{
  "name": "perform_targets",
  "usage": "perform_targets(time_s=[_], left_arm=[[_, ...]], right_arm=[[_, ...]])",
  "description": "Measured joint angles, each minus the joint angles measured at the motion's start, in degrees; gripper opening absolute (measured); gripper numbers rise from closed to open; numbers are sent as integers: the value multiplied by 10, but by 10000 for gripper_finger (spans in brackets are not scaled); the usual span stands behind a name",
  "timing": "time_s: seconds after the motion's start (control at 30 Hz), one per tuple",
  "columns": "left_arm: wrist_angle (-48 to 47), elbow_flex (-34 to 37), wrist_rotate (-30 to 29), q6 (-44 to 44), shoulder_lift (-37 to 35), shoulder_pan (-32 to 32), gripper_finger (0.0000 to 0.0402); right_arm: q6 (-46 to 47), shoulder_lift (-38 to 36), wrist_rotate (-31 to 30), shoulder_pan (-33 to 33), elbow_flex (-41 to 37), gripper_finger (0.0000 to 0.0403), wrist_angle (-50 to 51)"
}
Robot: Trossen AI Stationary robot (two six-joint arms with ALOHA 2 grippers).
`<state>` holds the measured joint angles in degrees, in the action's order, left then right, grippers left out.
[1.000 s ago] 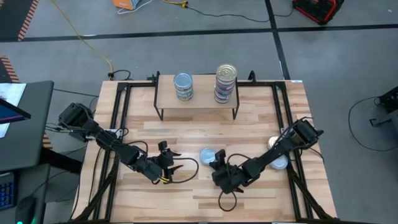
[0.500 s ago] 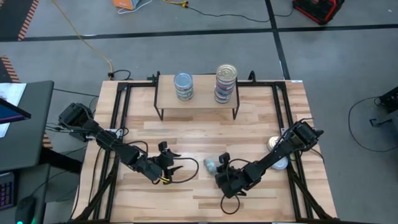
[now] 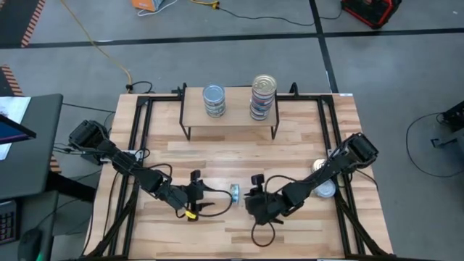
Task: Stack canned seafood by type on shelf
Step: Stack the green tuna can on top of the green tuna can on the shelf
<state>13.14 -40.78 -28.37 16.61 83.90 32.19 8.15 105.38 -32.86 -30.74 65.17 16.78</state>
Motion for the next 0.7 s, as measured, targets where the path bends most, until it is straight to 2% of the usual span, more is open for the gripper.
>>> perform_targets(time_s=[0.13, 0.27, 0.47, 0.57, 0.7], left_arm=[[-34, -39, 22, -12, 3, -26, 219], [-64, -63, 45, -12, 6, -50, 236], [-68, -64, 46, -12, 6, -63, 267], [-98, -64, 56, -9, 6, -65, 271], [-117, -63, 68, 8, 6, -63, 268]], right_arm=[[71, 0, 2, 14, 0, 140, 63], [132, 0, 7, 32, -1, 205, 75], [129, -1, 28, 35, -2, 292, 110], [99, -1, 28, 35, 4, 313, 120], [37, -1, 32, 44, 32, 317, 135]])
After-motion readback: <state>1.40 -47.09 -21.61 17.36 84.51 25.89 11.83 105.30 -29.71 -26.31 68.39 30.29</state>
